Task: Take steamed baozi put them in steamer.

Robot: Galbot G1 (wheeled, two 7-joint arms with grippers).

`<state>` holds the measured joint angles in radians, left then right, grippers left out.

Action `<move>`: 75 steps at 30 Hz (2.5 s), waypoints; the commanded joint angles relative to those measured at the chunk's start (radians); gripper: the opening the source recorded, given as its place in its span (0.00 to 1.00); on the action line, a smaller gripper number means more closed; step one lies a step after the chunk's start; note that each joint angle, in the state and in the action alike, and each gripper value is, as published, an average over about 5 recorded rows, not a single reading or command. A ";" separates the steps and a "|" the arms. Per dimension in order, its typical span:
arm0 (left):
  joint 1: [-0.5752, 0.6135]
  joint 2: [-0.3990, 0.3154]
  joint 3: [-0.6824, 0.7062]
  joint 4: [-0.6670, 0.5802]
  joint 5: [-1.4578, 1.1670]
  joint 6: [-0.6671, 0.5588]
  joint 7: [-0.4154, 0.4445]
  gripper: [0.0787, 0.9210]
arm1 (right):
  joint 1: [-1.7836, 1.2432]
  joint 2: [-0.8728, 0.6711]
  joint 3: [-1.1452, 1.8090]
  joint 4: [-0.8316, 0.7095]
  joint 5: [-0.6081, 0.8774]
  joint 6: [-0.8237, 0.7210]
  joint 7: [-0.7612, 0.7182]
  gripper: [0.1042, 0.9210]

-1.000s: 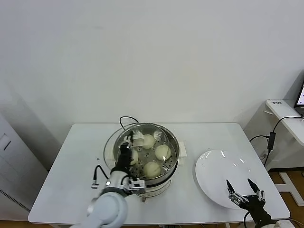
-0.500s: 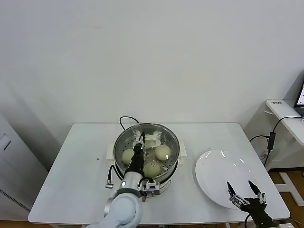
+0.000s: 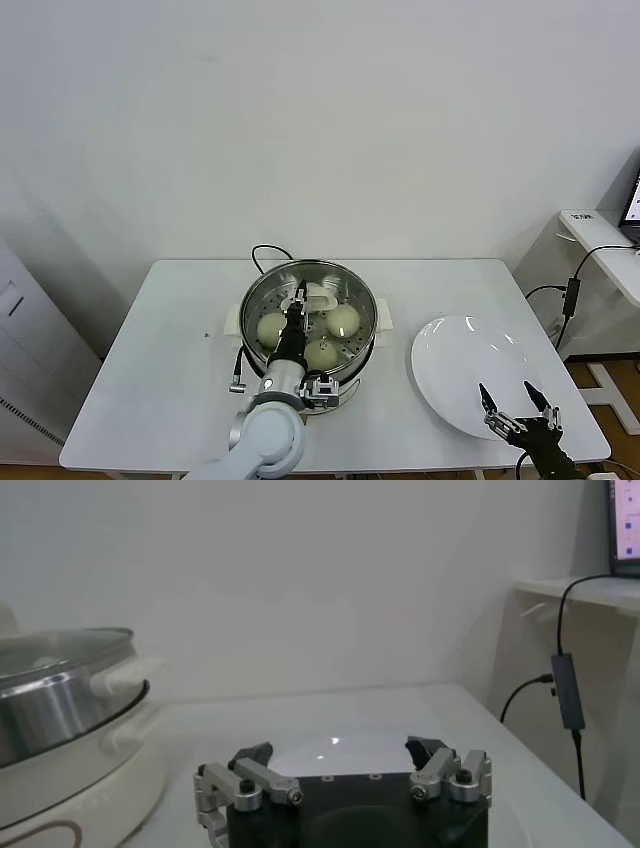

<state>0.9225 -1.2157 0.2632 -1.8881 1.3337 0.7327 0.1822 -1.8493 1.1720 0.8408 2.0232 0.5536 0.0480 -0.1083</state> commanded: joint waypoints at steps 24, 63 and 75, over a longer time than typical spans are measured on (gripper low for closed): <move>0.152 0.205 -0.123 -0.341 -0.667 -0.183 -0.198 0.62 | 0.125 -0.062 -0.091 -0.003 0.027 -0.025 0.040 0.88; 0.511 -0.138 -0.963 -0.153 -1.423 -0.762 -0.096 0.88 | 0.275 0.029 -0.141 0.018 -0.008 -0.043 0.068 0.88; 0.589 -0.172 -1.011 -0.147 -1.422 -0.785 -0.052 0.88 | 0.280 0.055 -0.154 0.005 -0.032 -0.041 0.061 0.88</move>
<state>1.4383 -1.3406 -0.6748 -2.0543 -0.0485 -0.0264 0.0841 -1.5773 1.2085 0.6949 2.0311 0.5361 0.0047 -0.0441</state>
